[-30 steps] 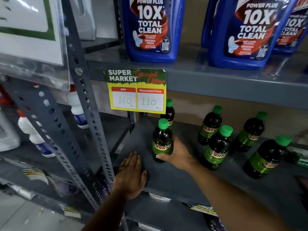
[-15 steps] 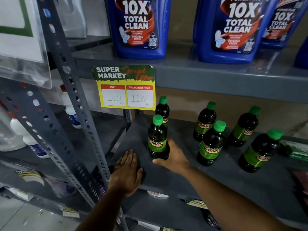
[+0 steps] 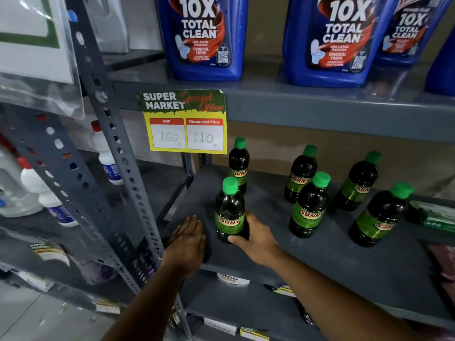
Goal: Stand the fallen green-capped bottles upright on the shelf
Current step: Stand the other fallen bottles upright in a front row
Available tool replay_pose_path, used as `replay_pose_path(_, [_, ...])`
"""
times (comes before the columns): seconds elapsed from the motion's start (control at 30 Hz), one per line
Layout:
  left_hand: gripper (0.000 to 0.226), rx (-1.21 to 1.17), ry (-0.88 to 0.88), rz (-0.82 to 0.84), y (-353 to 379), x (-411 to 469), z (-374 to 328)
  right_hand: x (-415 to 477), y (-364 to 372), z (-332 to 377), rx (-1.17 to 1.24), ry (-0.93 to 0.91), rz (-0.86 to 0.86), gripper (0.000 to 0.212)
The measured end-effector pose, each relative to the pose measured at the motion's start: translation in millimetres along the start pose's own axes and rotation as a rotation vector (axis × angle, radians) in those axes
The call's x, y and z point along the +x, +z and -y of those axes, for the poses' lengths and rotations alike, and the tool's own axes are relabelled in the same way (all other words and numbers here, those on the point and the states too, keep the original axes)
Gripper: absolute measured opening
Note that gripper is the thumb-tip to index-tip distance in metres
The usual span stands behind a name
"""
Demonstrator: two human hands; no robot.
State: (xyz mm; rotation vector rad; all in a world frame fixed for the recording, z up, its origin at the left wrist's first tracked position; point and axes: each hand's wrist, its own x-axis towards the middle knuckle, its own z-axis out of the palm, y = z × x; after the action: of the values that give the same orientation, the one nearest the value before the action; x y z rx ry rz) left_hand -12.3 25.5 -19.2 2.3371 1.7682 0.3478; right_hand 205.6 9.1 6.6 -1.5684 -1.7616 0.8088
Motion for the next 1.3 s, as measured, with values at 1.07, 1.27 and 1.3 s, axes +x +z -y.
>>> replay_pose_path(1.07, [0.058,0.067,-0.032,0.004,-0.2,-1.4,-6.7,-14.4,-86.7,-65.3,0.157,0.211,-0.685,0.094])
replay_pose_path(1.27, [0.058,0.061,-0.025,0.017,-3.7,-3.6,-9.7,-25.7,-83.2,-61.5,0.145,0.278,-0.693,0.084])
replay_pose_path(1.3, [0.058,0.063,-0.021,0.013,-3.7,-3.8,-10.0,-30.7,-81.4,-60.4,0.139,0.281,-0.69,0.086])
